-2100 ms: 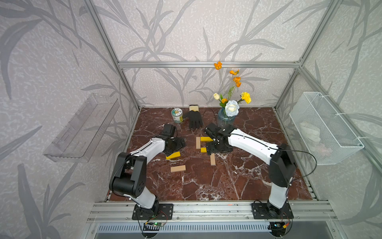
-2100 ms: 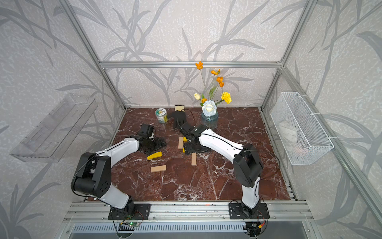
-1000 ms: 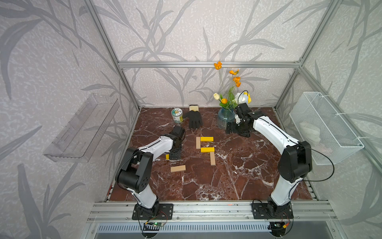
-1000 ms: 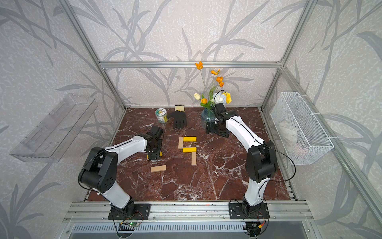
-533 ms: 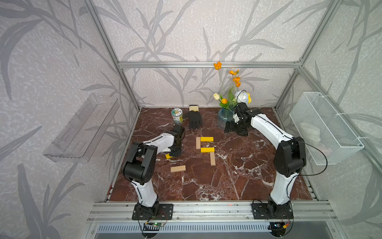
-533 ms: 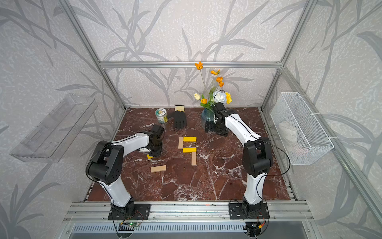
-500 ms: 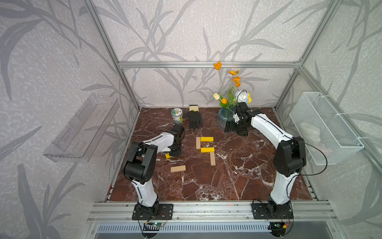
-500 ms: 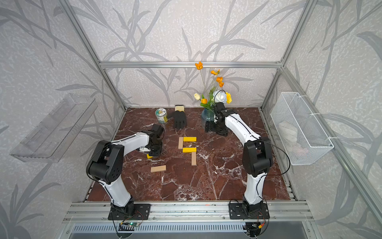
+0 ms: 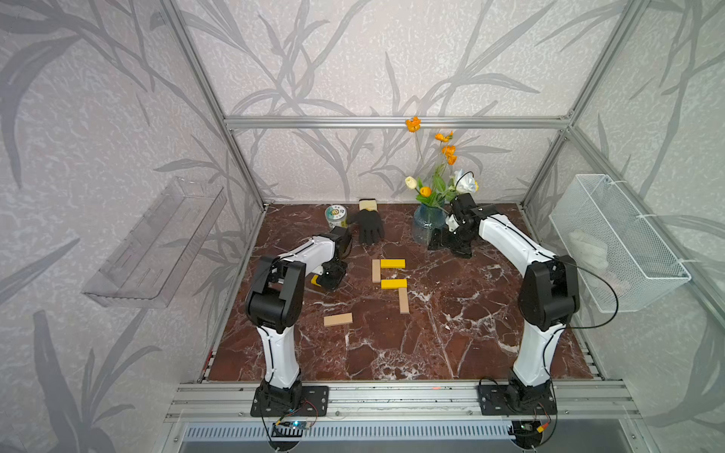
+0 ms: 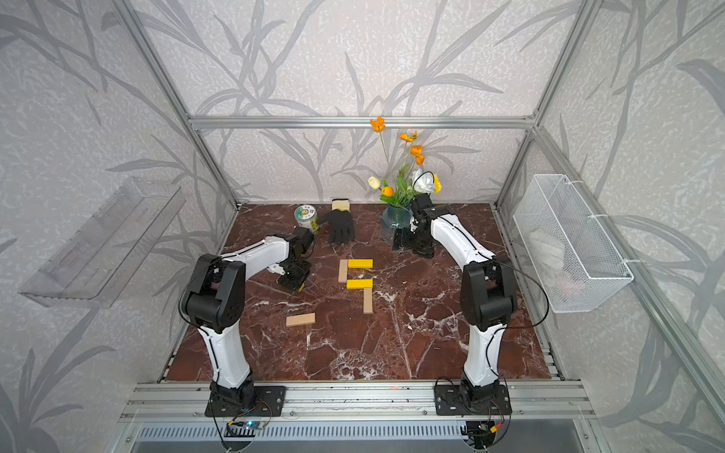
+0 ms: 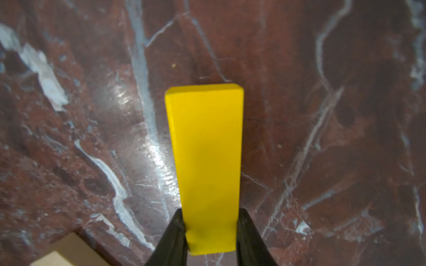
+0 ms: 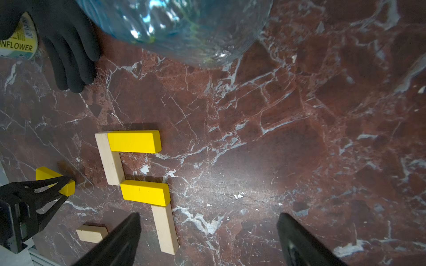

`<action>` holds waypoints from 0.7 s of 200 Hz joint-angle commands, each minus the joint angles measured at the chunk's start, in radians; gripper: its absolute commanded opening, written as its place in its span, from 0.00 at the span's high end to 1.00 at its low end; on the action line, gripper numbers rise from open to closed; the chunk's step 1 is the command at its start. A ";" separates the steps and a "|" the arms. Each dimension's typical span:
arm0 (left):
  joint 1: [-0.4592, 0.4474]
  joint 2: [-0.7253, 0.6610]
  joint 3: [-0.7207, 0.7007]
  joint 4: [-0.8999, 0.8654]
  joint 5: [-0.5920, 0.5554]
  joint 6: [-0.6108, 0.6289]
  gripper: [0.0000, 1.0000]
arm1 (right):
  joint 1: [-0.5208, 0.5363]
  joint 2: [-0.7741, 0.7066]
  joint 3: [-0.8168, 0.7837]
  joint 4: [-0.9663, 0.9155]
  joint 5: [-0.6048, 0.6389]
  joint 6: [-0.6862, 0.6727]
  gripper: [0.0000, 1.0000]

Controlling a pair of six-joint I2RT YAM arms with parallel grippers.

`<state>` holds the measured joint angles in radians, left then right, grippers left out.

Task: Assemble the number 6 with building blocks
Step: Assemble the building block at the center of the board.

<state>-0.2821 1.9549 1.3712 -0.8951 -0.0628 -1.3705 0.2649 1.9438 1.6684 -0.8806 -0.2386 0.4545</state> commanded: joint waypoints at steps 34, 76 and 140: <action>-0.099 0.096 0.119 -0.109 -0.002 0.551 0.70 | -0.026 -0.094 -0.064 0.006 -0.006 -0.023 0.08; -0.201 0.031 0.069 -0.047 0.070 0.730 0.68 | -0.035 -0.148 -0.111 -0.004 0.020 -0.040 0.08; -0.250 -0.060 -0.073 0.047 0.153 0.801 0.67 | -0.039 -0.190 -0.158 0.006 0.022 -0.043 0.08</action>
<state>-0.5186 1.9465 1.3392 -0.8845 0.0502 -0.6315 0.2291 1.7966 1.5311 -0.8719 -0.2329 0.4213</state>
